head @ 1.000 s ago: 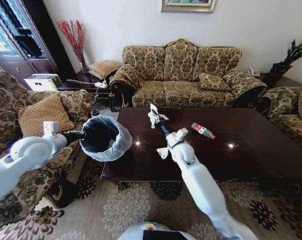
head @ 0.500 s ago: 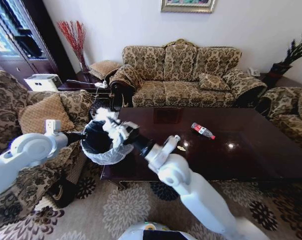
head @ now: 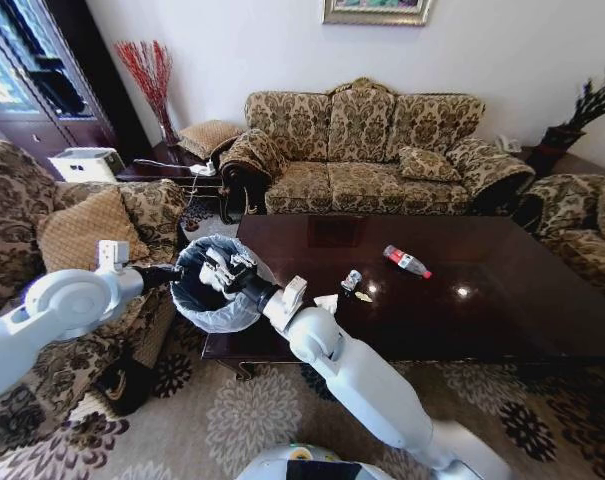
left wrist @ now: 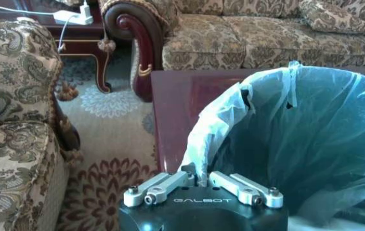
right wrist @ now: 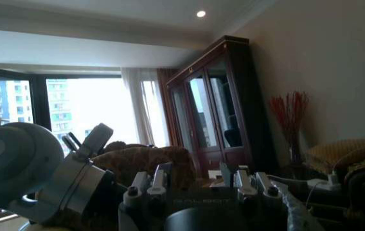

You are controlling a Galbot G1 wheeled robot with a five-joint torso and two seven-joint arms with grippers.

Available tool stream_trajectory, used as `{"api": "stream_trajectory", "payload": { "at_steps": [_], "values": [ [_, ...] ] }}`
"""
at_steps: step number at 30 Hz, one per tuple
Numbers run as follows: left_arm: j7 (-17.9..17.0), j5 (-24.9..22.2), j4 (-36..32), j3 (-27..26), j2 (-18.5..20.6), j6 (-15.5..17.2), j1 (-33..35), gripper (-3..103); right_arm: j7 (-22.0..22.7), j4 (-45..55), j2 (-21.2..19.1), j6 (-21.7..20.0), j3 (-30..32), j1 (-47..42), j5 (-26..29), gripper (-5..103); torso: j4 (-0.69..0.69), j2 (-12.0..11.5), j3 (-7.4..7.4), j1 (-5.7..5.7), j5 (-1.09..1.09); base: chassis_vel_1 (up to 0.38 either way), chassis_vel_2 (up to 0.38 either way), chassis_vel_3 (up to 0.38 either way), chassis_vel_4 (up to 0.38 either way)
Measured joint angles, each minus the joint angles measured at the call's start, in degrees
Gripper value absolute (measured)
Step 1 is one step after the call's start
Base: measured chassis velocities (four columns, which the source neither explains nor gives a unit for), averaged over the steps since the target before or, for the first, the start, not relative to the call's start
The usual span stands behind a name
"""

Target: Move to the front of the table and place the trash on the table into the trash bin.

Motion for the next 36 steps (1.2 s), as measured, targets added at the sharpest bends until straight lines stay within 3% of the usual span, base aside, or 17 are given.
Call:
{"api": "stream_trajectory", "payload": {
  "at_steps": [4, 5, 7, 8, 9, 10, 11, 13, 15, 18, 20, 21, 25, 28, 33, 36],
  "values": [
    [-0.04, 0.24, -0.05, 0.02, -0.35, 0.0, 0.03, 0, -0.81, 0.67, -0.37, 1.09, 0.81, -0.58, 0.41, 61, 0.0, 0.0, 0.0, 0.0, 0.0, 0.0, 0.0, 0.0, 0.0],
    [-0.04, 0.24, -0.05, 0.02, -0.35, 0.0, 0.03, 0, -0.81, 0.67, -0.37, 1.09, 0.81, -0.58, 0.41, 61, 0.0, 0.0, 0.0, 0.0, 0.0, 0.0, 0.0, 0.0, 0.0],
    [-0.05, 1.21, 0.7, 0.04, -0.89, -0.05, 0.13, 0, -0.7, 3.05, -0.49, 2.3, 3.79, -2.5, 0.82, 73, 0.01, 0.0, 0.0, 0.0, 0.0, 0.0, 0.0, 0.0, 0.0],
    [-0.08, 1.68, 1.2, 0.05, -1.17, -0.16, 0.18, 0, -0.6, 4.23, -0.54, 2.08, 5.91, -3.79, 0.77, 73, 0.0, 0.0, 0.0, 0.0, 0.0, 0.0, 0.0, 0.0, 0.0],
    [-0.09, 2.18, 1.87, 0.09, -1.62, -0.33, 0.22, 0, -0.58, 5.52, -0.54, 2.49, 9.24, -6.3, -0.16, 84, 0.02, 0.0, 0.0, 0.0, 0.0, 0.0, 0.0, 0.0, 0.0],
    [-0.09, 2.18, 1.87, 0.09, -1.62, -0.33, 0.22, 0, -0.58, 5.52, -0.54, 2.49, 9.24, -6.3, -0.16, 84, 0.02, 0.0, 0.0, 0.0, 0.0, 0.0, 0.0, 0.0, 0.0],
    [-0.19, 2.66, 2.42, 0.14, -2.19, -0.5, 0.23, 0, -0.14, 6.63, -0.62, 3.52, 12.93, -9.7, -2.72, 88, 0.02, 0.0, -0.01, 0.0, 0.0, 0.0, 0.0, 0.0, 0.0],
    [-0.23, 2.91, 2.59, 0.15, -2.55, -0.61, 0.23, 0, 0.6, 7.27, -0.81, 3.96, 14.98, -12.24, -5.01, 88, 0.01, 0.0, -0.01, 0.0, 0.0, 0.0, 0.0, 0.0, 0.0],
    [-0.23, 3.46, 2.66, 0.18, -3.53, -0.85, 0.26, 0, 3.43, 8.27, -1.48, 5.18, 19.93, -20.07, -9.18, 98, -0.01, 0.0, -0.01, 0.0, 0.0, 0.0, 0.0, 0.0, 0.0],
    [-0.25, 4.19, 2.38, 0.23, -4.53, -1.11, 0.22, 0, 7.76, 7.44, -0.49, 8.56, 22.82, -27.94, -8.72, 100, -0.02, 0.0, -0.02, -0.01, 0.01, 0.0, 0.0, 0.0, 0.0],
    [-0.21, 4.9, 1.76, 0.42, -5.33, -1.22, 0.23, 0, 15.58, 4.34, 1.29, 11.36, 23.1, -34.98, -4.85, 100, -0.03, 0.0, -0.02, -0.01, 0.0, 0.0, 0.0, 0.0, 0.0],
    [-0.21, 4.9, 1.76, 0.42, -5.33, -1.22, 0.23, 0, 15.58, 4.34, 1.29, 11.36, 23.1, -34.98, -4.85, 100, -0.03, 0.0, -0.02, -0.01, 0.0, 0.0, 0.0, 0.0, 0.0],
    [-0.03, 5.71, 1.16, 0.52, -5.55, -1.31, 0.52, 0, 24.48, -0.9, 2.89, 9.99, 24.26, -35.05, 1.32, 100, 0.02, 0.01, -0.02, -0.02, 0.0, 0.0, 0.0, 0.0, 0.0],
    [0.01, 5.74, 0.9, 0.49, -5.6, -1.34, 0.53, 0, 27.23, -4.95, 2.79, 8.52, 24.88, -32.44, 4.25, 100, 0.01, 0.0, -0.01, -0.01, 0.0, 0.0, 0.0, 0.0, 0.0],
    [0.03, 5.79, 0.81, 0.48, -5.78, -1.35, 0.53, 0, 28.08, -10.2, 2.37, 8.33, 25.41, -29.1, 5.28, 100, 0.0, 0.0, 0.0, 0.0, 0.02, 0.0, 0.0, 0.0, 0.0],
    [0.22, 6.11, 0.87, 0.45, -5.83, -1.41, 0.57, 0, 29.26, -11.44, 2.36, 6.09, 26.28, -27.22, 10.43, 96, 0.01, 0.0, 0.0, 0.0, 0.0, 0.0, 0.0, 0.0, 0.0]
  ]
}}
